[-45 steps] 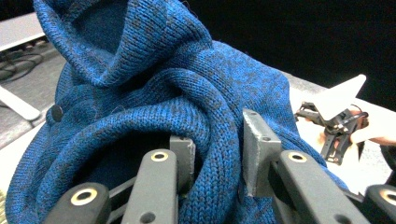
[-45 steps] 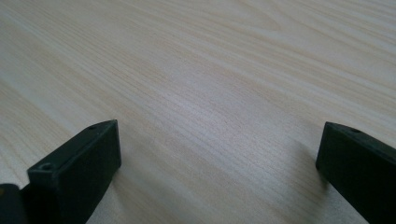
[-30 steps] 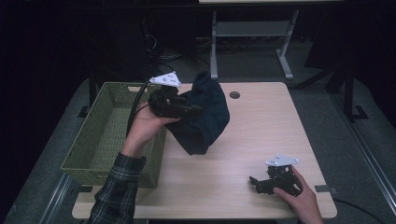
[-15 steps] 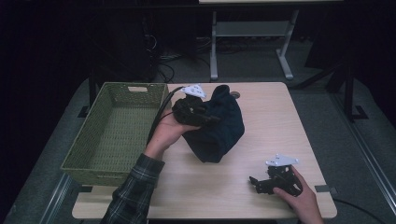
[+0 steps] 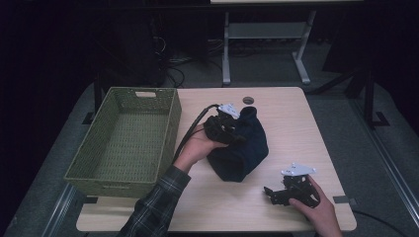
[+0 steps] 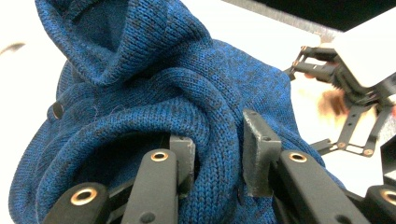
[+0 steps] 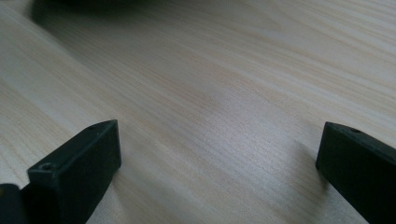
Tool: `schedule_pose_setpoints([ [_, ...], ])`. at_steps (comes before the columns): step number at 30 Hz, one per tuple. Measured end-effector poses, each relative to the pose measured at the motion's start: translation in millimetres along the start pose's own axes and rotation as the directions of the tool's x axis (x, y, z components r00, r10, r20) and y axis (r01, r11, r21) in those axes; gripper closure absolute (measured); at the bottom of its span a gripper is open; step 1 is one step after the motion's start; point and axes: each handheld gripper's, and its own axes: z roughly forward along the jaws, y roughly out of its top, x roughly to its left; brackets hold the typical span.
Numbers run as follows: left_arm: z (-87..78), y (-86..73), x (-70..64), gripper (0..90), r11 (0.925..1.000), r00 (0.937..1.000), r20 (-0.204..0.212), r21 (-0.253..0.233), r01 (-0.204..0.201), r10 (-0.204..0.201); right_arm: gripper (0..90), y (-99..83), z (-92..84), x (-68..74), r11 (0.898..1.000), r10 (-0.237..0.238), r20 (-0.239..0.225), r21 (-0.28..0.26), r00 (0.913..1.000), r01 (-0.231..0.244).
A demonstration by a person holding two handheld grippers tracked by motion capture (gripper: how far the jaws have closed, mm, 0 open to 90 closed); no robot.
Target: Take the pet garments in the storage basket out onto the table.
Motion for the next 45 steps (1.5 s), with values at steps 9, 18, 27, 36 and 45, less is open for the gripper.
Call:
schedule_pose_setpoints([
  [9,39.2,-3.0,2.1,68.6,0.9980,0.9999,0.007,0.062,0.007,-0.007,0.0,-0.1,0.1,0.1,1.000,0.001,-0.001,-0.001,1.0000,-0.001],
  [18,79.1,-9.9,5.3,68.5,0.9934,0.9999,0.007,0.114,0.012,-0.013,0.0,-0.2,0.5,-0.1,1.000,-0.001,-0.001,-0.007,1.0000,0.001],
  [27,100.3,-18.1,5.7,64.3,0.9845,1.0000,-0.004,0.175,-0.006,0.007,0.0,-0.2,0.5,-0.1,1.000,-0.004,-0.001,-0.006,1.0000,0.004],
  [36,81.7,-11.9,2.4,38.8,0.9937,0.9997,-0.024,0.112,-0.001,0.004,0.0,-0.1,0.2,-0.2,1.000,-0.005,-0.001,-0.002,1.0000,0.005],
  [45,48.6,-11.2,1.4,20.1,0.9993,0.9978,-0.066,0.036,0.012,-0.009,0.0,0.0,0.0,0.3,1.000,0.002,-0.003,0.000,1.0000,-0.002],
])
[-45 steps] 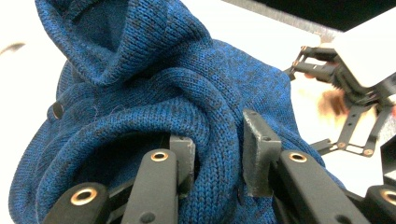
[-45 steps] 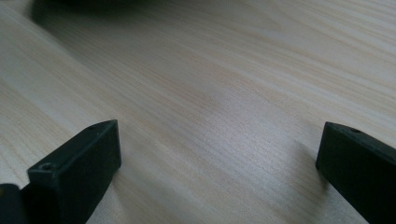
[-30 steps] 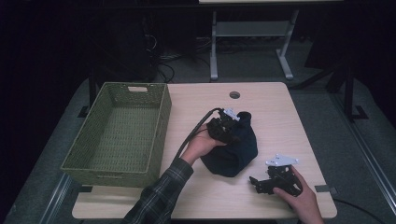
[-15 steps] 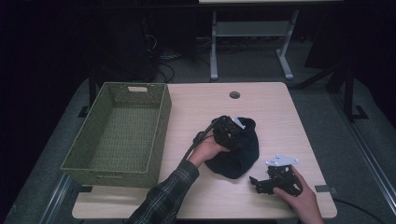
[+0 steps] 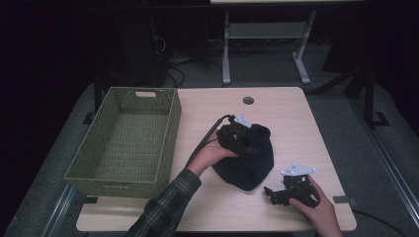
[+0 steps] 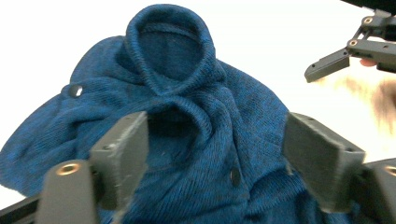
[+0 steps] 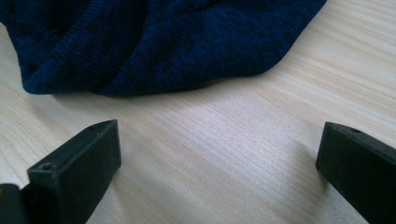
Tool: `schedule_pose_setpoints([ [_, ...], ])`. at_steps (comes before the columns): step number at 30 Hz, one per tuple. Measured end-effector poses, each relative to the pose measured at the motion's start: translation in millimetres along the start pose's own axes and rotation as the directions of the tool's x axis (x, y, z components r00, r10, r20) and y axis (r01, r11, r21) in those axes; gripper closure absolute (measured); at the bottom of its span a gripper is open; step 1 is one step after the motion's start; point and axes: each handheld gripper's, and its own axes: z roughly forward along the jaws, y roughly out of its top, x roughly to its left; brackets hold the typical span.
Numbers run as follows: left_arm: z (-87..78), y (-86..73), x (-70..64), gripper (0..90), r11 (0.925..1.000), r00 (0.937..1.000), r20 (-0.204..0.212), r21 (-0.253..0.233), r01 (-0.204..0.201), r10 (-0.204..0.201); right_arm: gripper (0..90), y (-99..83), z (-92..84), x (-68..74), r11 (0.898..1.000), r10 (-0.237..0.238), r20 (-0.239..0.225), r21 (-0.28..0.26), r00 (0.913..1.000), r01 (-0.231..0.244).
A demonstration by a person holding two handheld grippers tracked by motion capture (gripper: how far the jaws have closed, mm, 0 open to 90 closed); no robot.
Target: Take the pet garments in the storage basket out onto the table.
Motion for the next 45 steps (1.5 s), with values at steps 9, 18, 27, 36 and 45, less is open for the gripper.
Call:
schedule_pose_setpoints([
  [9,-24.9,-13.5,-0.6,13.0,0.9991,0.9988,-0.048,-0.041,0.010,-0.012,0.0,0.0,0.1,-0.2,1.000,-0.002,0.001,0.000,1.0000,0.002],
  [18,-46.7,-34.1,-0.4,13.0,0.9952,0.9955,-0.084,-0.091,0.035,-0.043,0.0,0.0,0.1,-0.3,1.000,-0.004,0.001,0.001,1.0000,0.004],
  [27,-61.4,-57.7,-0.8,13.0,0.9923,0.9897,-0.124,-0.109,0.059,-0.072,0.0,0.0,0.2,-0.6,1.000,-0.009,0.002,-0.002,1.0000,0.009],
  [36,-61.6,-82.0,-9.3,12.9,0.9913,0.9845,-0.144,-0.100,0.086,-0.100,0.0,0.0,0.2,-0.7,1.000,-0.009,0.001,-0.001,1.0000,0.009],
  [45,-55.4,-107.4,-19.3,12.8,0.9918,0.9805,-0.164,-0.086,0.095,-0.108,0.0,0.0,0.2,-0.6,1.000,-0.009,0.001,-0.002,1.0000,0.009],
])
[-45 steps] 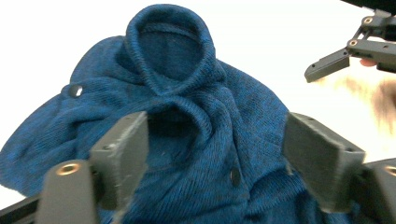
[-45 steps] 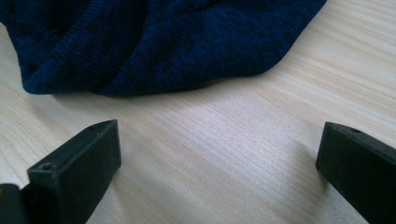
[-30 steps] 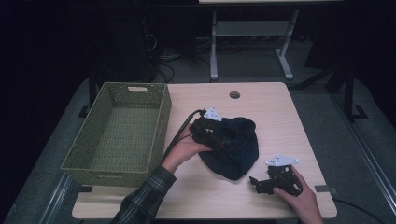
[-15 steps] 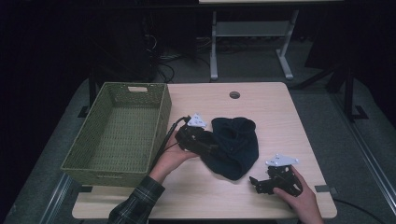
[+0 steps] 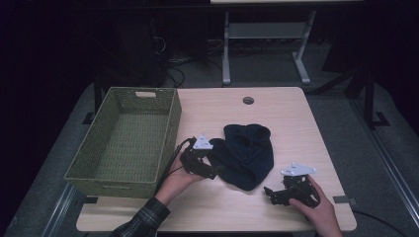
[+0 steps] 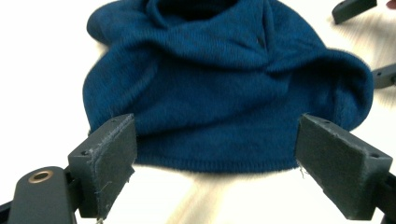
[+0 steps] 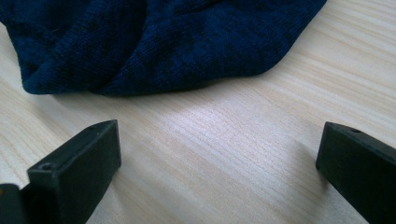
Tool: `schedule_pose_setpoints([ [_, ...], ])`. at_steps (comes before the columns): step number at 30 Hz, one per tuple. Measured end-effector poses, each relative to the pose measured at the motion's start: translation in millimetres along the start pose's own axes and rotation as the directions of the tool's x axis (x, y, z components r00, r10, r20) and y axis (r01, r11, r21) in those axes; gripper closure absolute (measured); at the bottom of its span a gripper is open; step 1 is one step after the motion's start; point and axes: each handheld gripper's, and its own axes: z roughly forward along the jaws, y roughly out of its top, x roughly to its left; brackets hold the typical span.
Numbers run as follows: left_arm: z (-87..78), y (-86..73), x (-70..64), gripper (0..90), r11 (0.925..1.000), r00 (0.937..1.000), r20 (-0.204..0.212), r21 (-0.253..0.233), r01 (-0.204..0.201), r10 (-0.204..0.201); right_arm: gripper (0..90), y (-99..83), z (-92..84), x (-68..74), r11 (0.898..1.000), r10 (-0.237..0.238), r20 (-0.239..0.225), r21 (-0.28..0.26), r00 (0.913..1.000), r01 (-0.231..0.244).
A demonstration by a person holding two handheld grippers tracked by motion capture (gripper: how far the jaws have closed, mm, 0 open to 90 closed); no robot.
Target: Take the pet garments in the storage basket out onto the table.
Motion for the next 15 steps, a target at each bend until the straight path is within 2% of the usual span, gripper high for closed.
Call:
schedule_pose_setpoints([
  [8,-0.1,-15.5,-6.2,12.8,1.0000,0.9998,-0.019,-0.001,0.001,-0.001,0.0,0.0,-0.1,-0.1,1.000,-0.001,0.000,0.001,1.0000,0.001],
  [15,0.9,-34.7,-9.6,12.8,0.9996,0.9983,-0.053,0.012,0.026,-0.026,0.0,0.0,-0.1,0.0,1.000,0.000,0.000,0.000,1.0000,0.000],
])
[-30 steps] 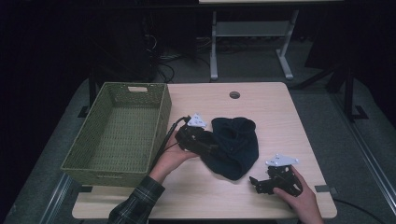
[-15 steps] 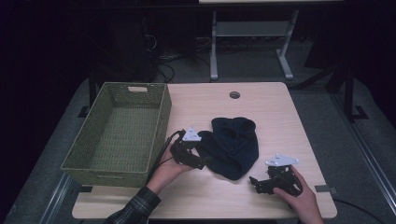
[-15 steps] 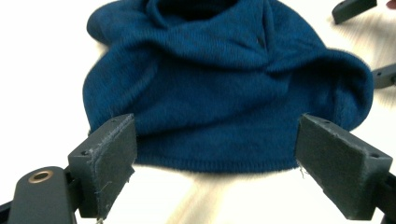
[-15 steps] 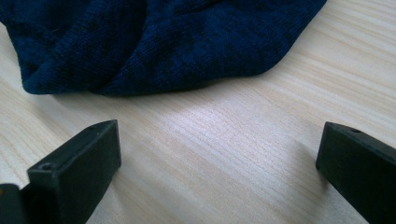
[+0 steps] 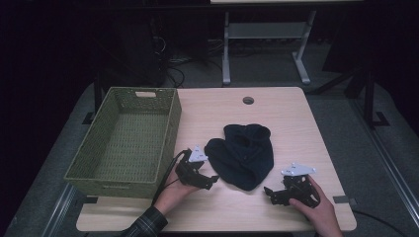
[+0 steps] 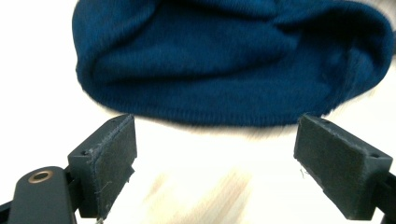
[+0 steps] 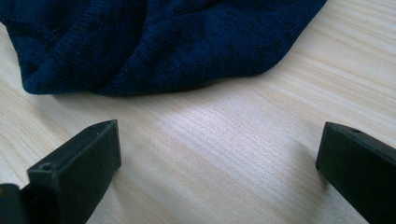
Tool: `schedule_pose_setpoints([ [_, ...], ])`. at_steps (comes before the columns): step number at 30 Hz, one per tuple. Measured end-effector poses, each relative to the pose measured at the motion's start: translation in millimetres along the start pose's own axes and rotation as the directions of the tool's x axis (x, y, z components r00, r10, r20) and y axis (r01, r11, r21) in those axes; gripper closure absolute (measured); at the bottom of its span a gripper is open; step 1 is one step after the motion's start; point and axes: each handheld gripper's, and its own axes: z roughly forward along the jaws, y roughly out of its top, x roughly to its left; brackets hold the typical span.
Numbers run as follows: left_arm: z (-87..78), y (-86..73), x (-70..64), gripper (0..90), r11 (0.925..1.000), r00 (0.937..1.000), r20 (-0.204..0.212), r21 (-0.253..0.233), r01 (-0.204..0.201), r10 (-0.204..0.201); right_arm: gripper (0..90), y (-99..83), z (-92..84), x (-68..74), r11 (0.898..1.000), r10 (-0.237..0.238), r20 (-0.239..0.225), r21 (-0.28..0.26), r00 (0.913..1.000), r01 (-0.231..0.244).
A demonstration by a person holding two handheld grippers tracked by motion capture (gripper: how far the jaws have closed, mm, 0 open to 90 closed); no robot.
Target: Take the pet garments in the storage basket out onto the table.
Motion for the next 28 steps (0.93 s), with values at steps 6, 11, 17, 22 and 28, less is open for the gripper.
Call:
schedule_pose_setpoints([
  [6,3.6,-13.6,-3.1,12.8,0.9999,0.9999,-0.012,0.008,0.010,-0.010,0.0,0.0,0.0,-0.1,1.000,-0.001,0.000,0.000,1.0000,0.001],
  [11,9.2,-20.8,-8.0,12.6,0.9997,0.9992,-0.040,0.024,0.002,-0.001,0.0,0.0,0.0,-0.1,1.000,-0.002,0.000,0.001,1.0000,0.002],
  [17,9.9,-24.2,-7.4,12.6,1.0000,0.9988,-0.048,-0.008,0.005,-0.005,0.0,0.0,0.0,0.3,1.000,0.003,0.000,-0.001,1.0000,-0.003],
  [22,9.8,-24.4,-7.5,12.6,0.9999,0.9987,-0.050,-0.007,0.007,-0.007,0.0,0.0,0.1,0.4,1.000,0.004,-0.001,-0.001,1.0000,-0.004],
  [28,9.8,-24.3,-7.5,12.6,0.9999,0.9987,-0.050,-0.007,0.007,-0.007,0.0,0.0,0.1,0.4,1.000,0.004,0.000,-0.001,1.0000,-0.004],
])
